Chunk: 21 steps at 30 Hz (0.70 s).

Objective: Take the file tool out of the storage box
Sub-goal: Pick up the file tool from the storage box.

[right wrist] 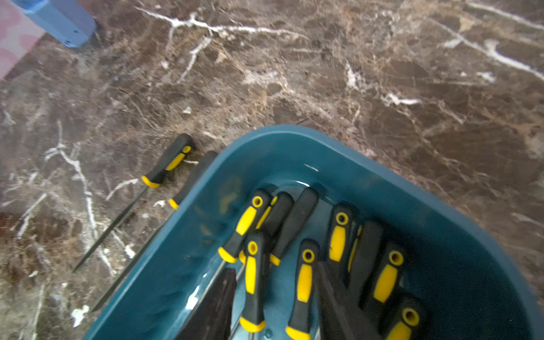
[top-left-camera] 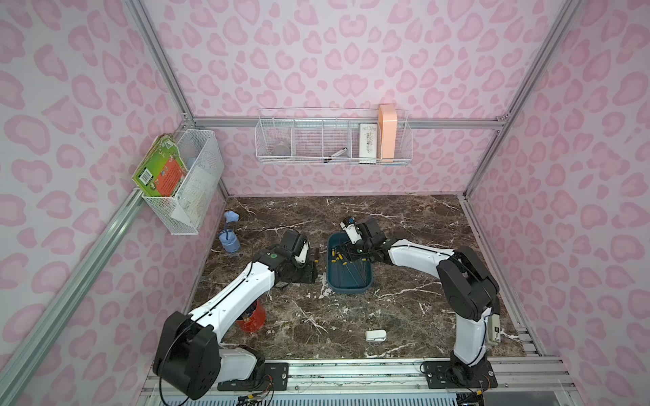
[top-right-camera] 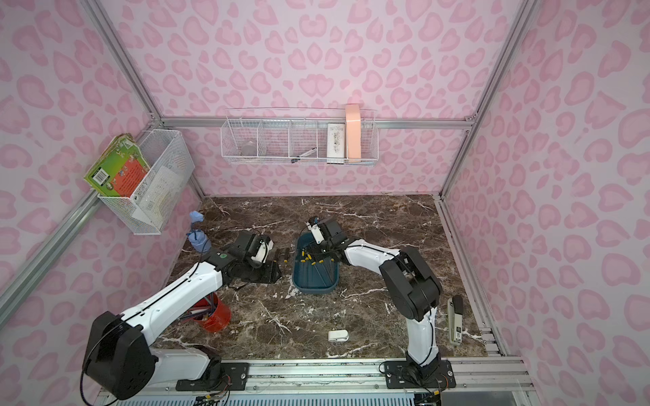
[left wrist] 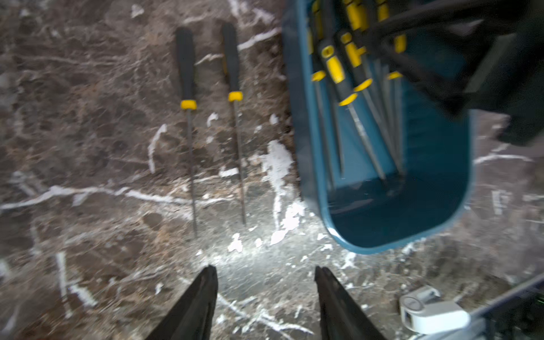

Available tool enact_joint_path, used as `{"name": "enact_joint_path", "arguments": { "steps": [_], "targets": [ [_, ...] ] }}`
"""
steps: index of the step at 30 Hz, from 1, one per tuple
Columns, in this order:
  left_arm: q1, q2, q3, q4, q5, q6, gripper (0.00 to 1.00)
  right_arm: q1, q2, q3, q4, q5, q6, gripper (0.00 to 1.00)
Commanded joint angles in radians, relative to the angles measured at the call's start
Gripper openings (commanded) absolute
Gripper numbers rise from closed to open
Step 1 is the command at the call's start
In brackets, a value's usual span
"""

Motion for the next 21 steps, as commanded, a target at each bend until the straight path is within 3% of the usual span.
{"name": "enact_joint_path", "arguments": {
  "steps": [1,7,14,21],
  "targets": [
    [0.015,-0.077,-0.045,0.192,0.149,-0.007,0.75,0.008,0.026,0.025,-0.058,0.024,-0.006,0.45],
    [0.019,-0.184,-0.162,0.359,0.206,-0.066,0.83,0.025,0.046,0.032,-0.043,0.001,-0.004,0.48],
    [0.018,-0.242,-0.196,0.337,0.148,-0.079,0.82,0.038,0.098,0.096,-0.089,0.03,-0.018,0.48],
    [0.017,-0.264,-0.2,0.314,0.138,-0.082,0.81,0.037,0.133,0.125,-0.112,0.032,-0.016,0.39]
  ]
}}
